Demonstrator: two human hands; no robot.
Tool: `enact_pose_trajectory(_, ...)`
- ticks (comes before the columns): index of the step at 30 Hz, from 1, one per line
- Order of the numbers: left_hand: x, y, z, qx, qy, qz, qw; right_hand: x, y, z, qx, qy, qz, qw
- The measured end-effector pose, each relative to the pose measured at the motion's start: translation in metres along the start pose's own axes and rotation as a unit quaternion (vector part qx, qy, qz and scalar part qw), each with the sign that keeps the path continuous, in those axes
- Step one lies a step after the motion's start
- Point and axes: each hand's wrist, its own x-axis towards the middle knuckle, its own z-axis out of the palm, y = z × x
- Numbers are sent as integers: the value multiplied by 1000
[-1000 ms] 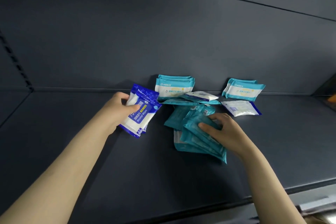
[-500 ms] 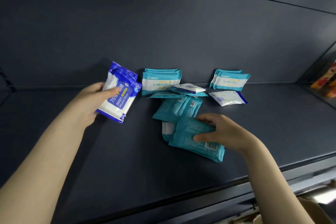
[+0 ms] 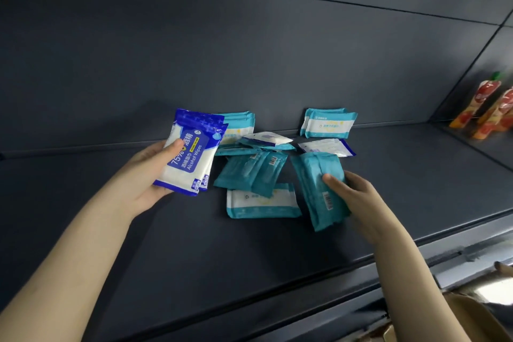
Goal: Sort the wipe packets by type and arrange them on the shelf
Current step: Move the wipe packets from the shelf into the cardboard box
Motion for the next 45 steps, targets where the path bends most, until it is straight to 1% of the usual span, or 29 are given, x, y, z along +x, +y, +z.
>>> enact_pose_trajectory(3,-11,-2,24,-7,-18,0,1000,-7,1,-14,131,2,24,991)
enact_pose_trajectory(6,-25,-11,53,-16,-52,-16,998,-13,0,-37,189,19,19,982)
enact_pose_trajectory(8,-35,-20,78,-19,-79,-26,996,-20,2,-58,192,30,6,981)
enact_pose_trajectory(12,-57,-43,143,17,-127,-25,991,-45,11,-117,181,73,-11,981)
enact_pose_trajectory(15,-76,-69,199,29,-142,-32,989,-72,25,-169,166,96,-10,981)
enact_pose_trajectory(17,-91,-90,237,45,-151,-48,986,-94,37,-207,157,118,-2,981)
enact_pose_trajectory(19,-106,-114,271,64,-178,-68,980,-117,52,-245,156,133,17,979)
enact_pose_trajectory(23,-133,-173,333,97,-217,-124,963,-158,86,-310,196,158,62,966)
enact_pose_trajectory(27,-149,-235,389,114,-222,-177,952,-183,128,-363,216,199,97,951)
enact_pose_trajectory(31,-150,-290,432,128,-207,-221,944,-190,175,-404,219,250,141,933)
enact_pose_trajectory(36,-136,-358,475,132,-213,-280,927,-186,239,-439,254,336,167,892)
enact_pose_trajectory(40,-119,-419,501,146,-206,-343,905,-181,295,-467,271,398,216,849)
enact_pose_trajectory(42,-110,-453,512,156,-195,-371,894,-178,322,-483,266,415,250,834)
enact_pose_trajectory(45,-100,-504,526,180,-175,-394,884,-173,364,-507,243,416,303,822)
